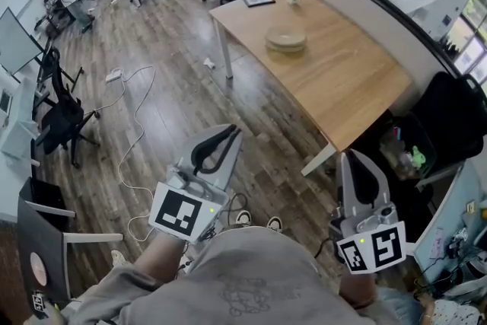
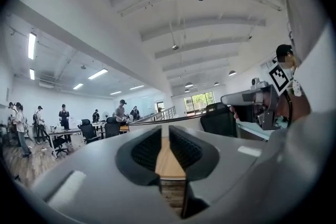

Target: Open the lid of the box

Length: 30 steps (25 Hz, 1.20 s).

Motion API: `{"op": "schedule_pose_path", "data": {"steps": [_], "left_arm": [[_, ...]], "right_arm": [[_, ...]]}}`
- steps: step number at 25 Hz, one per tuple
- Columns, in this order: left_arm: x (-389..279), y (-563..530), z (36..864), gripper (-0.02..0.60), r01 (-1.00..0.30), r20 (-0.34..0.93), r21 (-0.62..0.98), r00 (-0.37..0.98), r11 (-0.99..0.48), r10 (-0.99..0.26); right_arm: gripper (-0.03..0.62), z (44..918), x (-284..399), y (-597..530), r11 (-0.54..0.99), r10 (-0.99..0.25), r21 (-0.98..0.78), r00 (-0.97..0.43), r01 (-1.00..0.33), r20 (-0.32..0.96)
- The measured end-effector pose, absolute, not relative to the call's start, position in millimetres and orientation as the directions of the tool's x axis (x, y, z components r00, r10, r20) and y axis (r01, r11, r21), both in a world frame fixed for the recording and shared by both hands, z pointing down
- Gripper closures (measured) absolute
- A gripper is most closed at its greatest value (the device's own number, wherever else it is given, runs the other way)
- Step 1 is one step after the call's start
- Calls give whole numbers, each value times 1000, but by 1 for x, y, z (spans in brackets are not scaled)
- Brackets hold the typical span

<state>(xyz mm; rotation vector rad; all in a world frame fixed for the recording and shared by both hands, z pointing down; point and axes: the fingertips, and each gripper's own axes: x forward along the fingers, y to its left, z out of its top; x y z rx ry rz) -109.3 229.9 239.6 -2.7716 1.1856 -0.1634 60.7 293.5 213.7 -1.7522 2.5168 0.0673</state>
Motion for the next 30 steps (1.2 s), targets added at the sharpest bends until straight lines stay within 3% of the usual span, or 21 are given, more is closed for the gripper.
{"op": "schedule_pose_path", "data": {"steps": [2,3,4,18,30], "left_arm": [[-107,223,243,404,-730,51,-159,667,-665,-744],[-106,220,244,341,-740,47,-162,655,-652,-755],[-105,216,245,318,-748,45,-164,645,-643,-763],[-69,206,253,319,-771,64,-159,615,-617,-786],[-65,188,264,322,-785,79,-175,590,-594,-804]], "right_arm": [[558,214,69,289,320,-943,-16,-317,-947,-99],[454,214,74,287,302,-949,-14,-299,-953,-105],[388,214,78,285,287,-953,-6,-284,-958,-107],[382,226,127,270,295,-952,-11,-293,-955,-93],[382,249,129,243,350,-936,-37,-347,-936,-63]]}}
